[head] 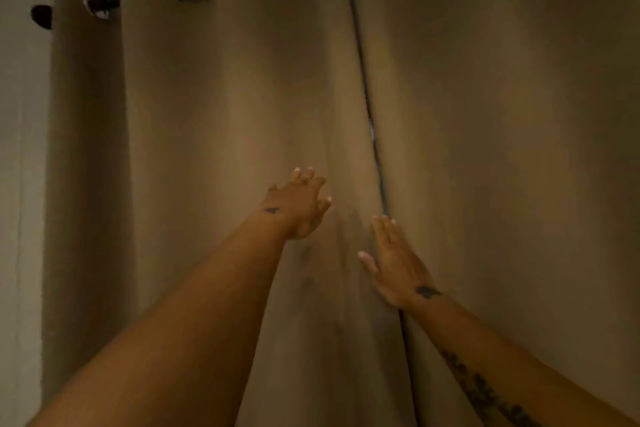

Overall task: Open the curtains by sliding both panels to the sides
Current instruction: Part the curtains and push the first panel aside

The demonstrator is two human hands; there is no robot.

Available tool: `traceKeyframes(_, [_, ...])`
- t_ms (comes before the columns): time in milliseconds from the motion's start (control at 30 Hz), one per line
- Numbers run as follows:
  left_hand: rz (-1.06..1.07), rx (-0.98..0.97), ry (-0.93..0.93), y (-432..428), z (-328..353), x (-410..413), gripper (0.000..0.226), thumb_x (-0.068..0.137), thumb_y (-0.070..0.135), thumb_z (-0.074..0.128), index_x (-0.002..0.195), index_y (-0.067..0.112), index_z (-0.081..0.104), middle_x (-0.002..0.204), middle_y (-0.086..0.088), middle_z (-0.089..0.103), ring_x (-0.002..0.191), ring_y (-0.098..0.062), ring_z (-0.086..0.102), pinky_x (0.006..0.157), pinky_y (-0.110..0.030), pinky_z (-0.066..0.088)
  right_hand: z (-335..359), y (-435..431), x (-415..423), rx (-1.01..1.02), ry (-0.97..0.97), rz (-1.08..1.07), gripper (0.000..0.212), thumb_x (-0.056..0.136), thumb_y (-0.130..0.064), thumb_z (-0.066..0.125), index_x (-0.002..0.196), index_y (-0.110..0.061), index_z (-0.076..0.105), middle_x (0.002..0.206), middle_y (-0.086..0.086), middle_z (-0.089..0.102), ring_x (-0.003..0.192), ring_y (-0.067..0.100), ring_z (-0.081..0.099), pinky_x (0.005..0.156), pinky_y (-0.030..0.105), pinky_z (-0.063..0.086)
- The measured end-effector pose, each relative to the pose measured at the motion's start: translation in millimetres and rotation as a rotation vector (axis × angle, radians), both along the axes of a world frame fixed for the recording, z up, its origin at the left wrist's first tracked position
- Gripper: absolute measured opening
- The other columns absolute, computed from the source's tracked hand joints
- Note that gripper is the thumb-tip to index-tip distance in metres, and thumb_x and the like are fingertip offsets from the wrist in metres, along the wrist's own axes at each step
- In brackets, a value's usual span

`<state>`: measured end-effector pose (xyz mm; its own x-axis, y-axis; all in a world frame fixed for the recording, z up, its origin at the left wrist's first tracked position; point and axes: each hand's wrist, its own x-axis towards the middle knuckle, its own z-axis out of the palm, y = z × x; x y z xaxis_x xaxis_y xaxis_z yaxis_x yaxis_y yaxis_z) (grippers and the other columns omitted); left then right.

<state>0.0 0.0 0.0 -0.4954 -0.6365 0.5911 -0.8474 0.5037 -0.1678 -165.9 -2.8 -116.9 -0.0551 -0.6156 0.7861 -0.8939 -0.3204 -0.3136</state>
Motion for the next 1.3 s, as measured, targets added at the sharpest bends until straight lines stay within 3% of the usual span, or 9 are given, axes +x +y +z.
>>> traceKeyframes(400, [0.002,-0.368,-0.292,-25,34,-64,0.054,0.098,0.036,0.024,0.146,0.017,0.008,0.157,-0.004,-0.001,0.143,-0.020,-0.003,0.112,-0.053,0.010,-8,-52,-7,-0.075,-0.193,0.116,0.074,0.090,-0.034,0.045,0.138,-0.011,-0.008,0.153,0.011,-0.001,0.140,0.020,0.004,0.111,0.027,0.008])
traceKeyframes(667, [0.139,-0.357,-0.534,-43,42,-90,0.051,0.099,0.036,0.022,0.145,0.014,0.015,0.157,-0.005,0.008,0.143,-0.022,-0.005,0.114,-0.049,0.002,-13,-82,2,-0.243,-0.277,0.151,0.072,0.088,-0.035,0.048,0.139,-0.011,0.004,0.152,0.011,0.013,0.139,0.020,0.015,0.106,0.022,0.011])
traceKeyframes(767, [0.189,-0.382,-0.606,-49,41,-95,0.051,0.099,0.037,0.022,0.144,0.012,0.019,0.156,-0.007,0.013,0.143,-0.024,-0.001,0.114,-0.047,0.004,-20,-90,7,-0.252,-0.312,0.172,0.071,0.088,-0.039,0.047,0.139,-0.014,0.004,0.152,0.010,0.013,0.139,0.020,0.015,0.109,0.026,0.014])
traceKeyframes(1000, [0.219,-0.342,-0.641,-61,36,-93,0.050,0.099,0.037,0.022,0.143,0.015,0.024,0.156,-0.007,0.013,0.143,-0.024,0.000,0.115,-0.044,0.000,-33,-109,15,-0.203,-0.371,0.183,0.072,0.087,-0.040,0.049,0.139,-0.014,0.007,0.151,0.012,0.017,0.138,0.022,0.017,0.108,0.028,0.015])
traceKeyframes(1200, [0.253,-0.338,-0.647,-77,22,-87,0.053,0.099,0.040,0.020,0.144,0.013,0.017,0.157,-0.007,0.009,0.143,-0.023,0.000,0.116,-0.043,0.001,-36,-113,18,-0.212,-0.372,0.111,0.059,0.087,-0.032,0.043,0.136,-0.006,0.022,0.143,0.020,0.034,0.132,0.030,0.034,0.105,0.041,0.033])
traceKeyframes(1300, [0.251,-0.357,-0.645,-84,20,-82,0.055,0.098,0.042,0.020,0.145,0.014,0.014,0.157,-0.006,0.009,0.143,-0.023,0.001,0.115,-0.042,0.002,-36,-117,17,-0.135,-0.369,0.158,0.052,0.091,-0.022,0.043,0.136,-0.006,0.021,0.147,0.018,0.027,0.135,0.027,0.028,0.107,0.040,0.030])
